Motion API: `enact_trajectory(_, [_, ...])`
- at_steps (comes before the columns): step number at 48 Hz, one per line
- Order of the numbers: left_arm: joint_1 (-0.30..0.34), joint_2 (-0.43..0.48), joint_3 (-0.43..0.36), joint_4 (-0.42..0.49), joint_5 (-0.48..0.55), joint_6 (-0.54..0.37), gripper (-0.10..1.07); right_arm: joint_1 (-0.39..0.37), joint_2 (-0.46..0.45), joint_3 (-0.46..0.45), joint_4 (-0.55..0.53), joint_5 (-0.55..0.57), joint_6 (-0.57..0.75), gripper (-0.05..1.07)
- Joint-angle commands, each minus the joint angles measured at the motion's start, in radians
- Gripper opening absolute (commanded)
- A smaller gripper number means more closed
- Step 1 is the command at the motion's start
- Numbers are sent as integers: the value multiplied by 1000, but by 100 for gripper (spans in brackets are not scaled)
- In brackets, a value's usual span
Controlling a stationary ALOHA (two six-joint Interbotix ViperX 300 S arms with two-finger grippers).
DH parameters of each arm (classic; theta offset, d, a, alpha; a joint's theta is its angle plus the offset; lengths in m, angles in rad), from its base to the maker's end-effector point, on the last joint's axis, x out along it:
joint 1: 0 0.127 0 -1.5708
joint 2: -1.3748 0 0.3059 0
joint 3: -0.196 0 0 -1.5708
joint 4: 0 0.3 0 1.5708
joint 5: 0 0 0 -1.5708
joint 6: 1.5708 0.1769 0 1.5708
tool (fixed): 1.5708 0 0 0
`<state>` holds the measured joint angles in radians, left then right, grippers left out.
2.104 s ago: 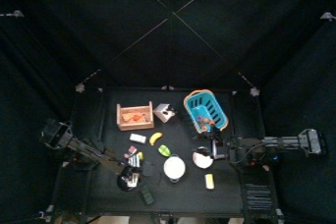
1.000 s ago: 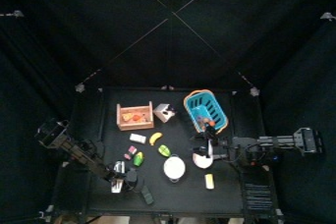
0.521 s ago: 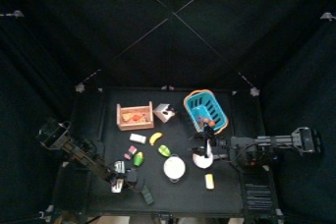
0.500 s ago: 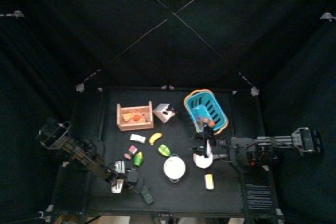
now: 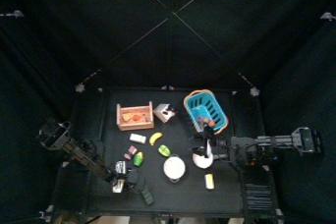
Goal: Grab pot lid
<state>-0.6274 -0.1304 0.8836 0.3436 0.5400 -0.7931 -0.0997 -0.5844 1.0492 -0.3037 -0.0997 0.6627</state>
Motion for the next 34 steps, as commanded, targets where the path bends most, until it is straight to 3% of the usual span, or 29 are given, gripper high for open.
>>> enact_trajectory(1, [2,-3,-23,11,0,-2,79,-3,-5,-15,0,-9,0,98])
enact_trajectory(25, [3,3,-17,6,0,-2,76,-3,-5,-15,0,-9,0,98])
enact_trajectory(34, [2,3,-17,5,2,-2,63,-3,-5,-14,0,-9,0,98])
